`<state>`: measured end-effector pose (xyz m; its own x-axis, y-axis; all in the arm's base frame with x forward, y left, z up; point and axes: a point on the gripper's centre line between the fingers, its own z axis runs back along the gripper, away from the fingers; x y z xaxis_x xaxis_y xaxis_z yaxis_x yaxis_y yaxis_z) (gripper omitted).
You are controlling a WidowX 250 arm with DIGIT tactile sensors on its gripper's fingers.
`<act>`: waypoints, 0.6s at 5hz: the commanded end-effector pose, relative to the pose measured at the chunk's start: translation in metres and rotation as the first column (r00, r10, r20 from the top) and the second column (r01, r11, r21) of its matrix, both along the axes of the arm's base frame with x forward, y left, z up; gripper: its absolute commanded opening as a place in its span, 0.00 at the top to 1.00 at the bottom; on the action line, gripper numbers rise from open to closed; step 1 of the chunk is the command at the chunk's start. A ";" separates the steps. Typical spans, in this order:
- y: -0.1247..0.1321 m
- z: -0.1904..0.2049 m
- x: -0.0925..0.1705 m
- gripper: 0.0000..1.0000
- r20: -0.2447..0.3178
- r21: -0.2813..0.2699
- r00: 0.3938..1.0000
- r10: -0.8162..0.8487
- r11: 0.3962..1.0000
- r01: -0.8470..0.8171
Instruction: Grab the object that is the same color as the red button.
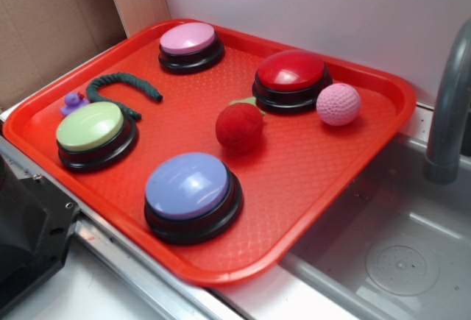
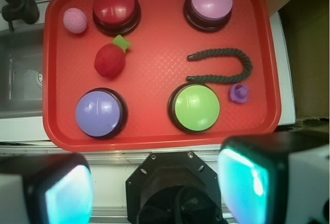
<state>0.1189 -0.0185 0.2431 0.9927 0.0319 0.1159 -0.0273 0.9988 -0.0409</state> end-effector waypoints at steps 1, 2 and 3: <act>0.000 0.000 0.000 0.00 0.000 0.000 1.000 0.000 1.000 0.000; -0.022 -0.027 0.039 0.00 0.044 -0.046 0.987 0.153 0.988 -0.151; -0.027 -0.052 0.070 0.00 0.029 -0.080 0.919 0.394 0.917 -0.390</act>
<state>0.1856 -0.0477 0.1865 0.8976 0.4253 0.1158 -0.4136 0.9035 -0.1120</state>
